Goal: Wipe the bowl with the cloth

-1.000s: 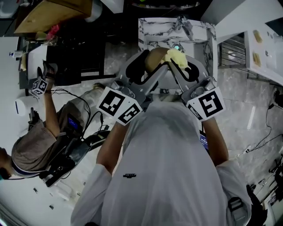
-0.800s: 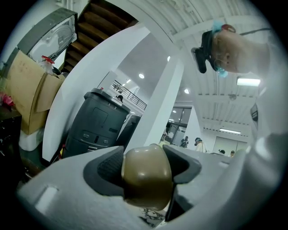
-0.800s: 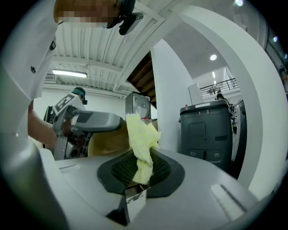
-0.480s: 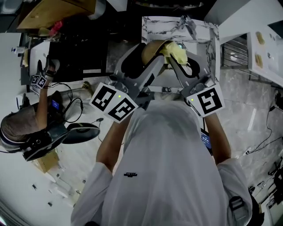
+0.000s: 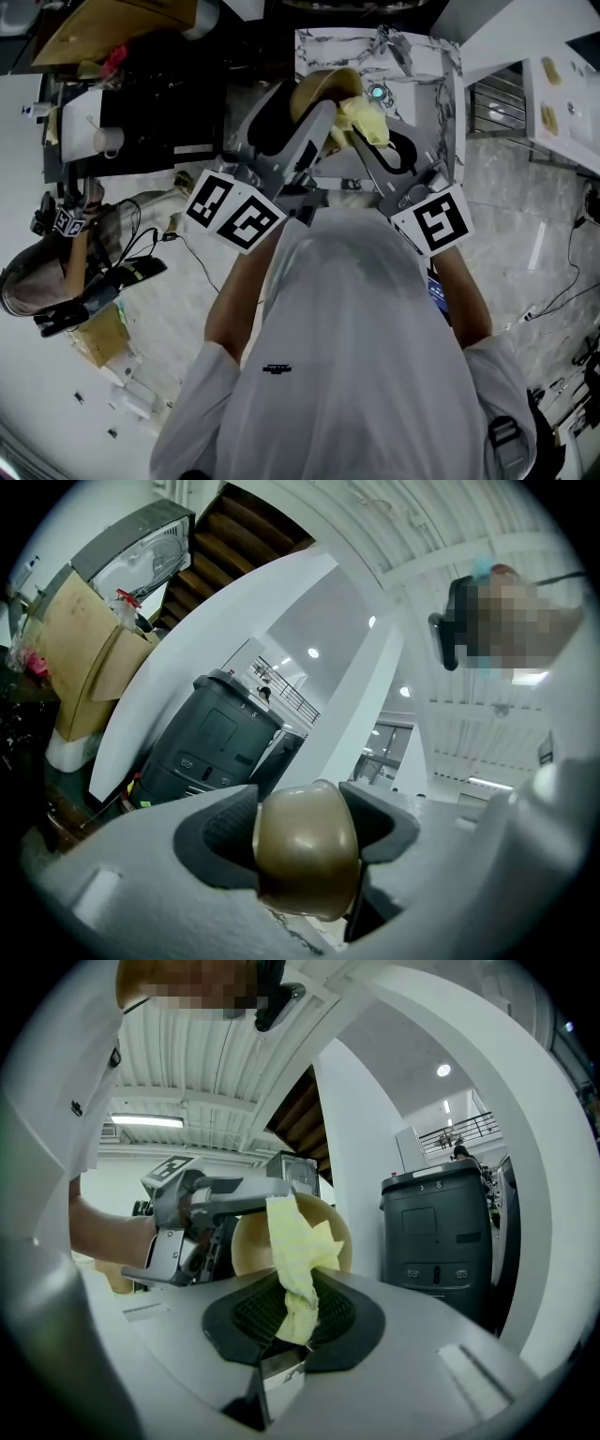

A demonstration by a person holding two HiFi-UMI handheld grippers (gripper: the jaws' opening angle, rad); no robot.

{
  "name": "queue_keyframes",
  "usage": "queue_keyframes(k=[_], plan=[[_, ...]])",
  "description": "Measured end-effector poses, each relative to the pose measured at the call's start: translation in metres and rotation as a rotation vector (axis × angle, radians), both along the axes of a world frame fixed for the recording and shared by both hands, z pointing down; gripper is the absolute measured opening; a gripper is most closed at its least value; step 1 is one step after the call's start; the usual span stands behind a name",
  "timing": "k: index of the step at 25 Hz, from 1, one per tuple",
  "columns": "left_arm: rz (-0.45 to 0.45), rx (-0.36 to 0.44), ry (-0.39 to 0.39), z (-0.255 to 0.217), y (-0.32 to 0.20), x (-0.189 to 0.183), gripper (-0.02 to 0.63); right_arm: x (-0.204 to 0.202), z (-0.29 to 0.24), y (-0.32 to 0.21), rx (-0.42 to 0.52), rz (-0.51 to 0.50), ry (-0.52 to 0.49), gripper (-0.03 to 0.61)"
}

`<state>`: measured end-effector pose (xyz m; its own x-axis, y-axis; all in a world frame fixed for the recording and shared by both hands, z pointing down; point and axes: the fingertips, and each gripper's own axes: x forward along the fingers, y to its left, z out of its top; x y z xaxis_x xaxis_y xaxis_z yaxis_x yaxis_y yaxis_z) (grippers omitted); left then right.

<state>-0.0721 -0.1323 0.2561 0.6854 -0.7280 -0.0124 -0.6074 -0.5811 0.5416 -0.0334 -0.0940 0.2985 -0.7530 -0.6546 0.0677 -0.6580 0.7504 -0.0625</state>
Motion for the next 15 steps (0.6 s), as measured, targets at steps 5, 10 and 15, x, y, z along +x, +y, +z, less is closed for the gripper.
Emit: queue_keyframes(k=[5,10,15], plan=[[-0.009,-0.002,0.001,0.004,0.0,0.006,0.278,-0.005,-0.002,0.011,-0.042,-0.02,-0.009,0.04],[-0.007,-0.005,-0.003,0.009,0.003,0.013,0.278,-0.009,-0.008,0.017,-0.095,-0.08,-0.102,0.04],[-0.011,0.002,-0.008,0.009,0.005,0.016,0.278,-0.014,-0.021,0.016,-0.122,-0.136,-0.19,0.04]])
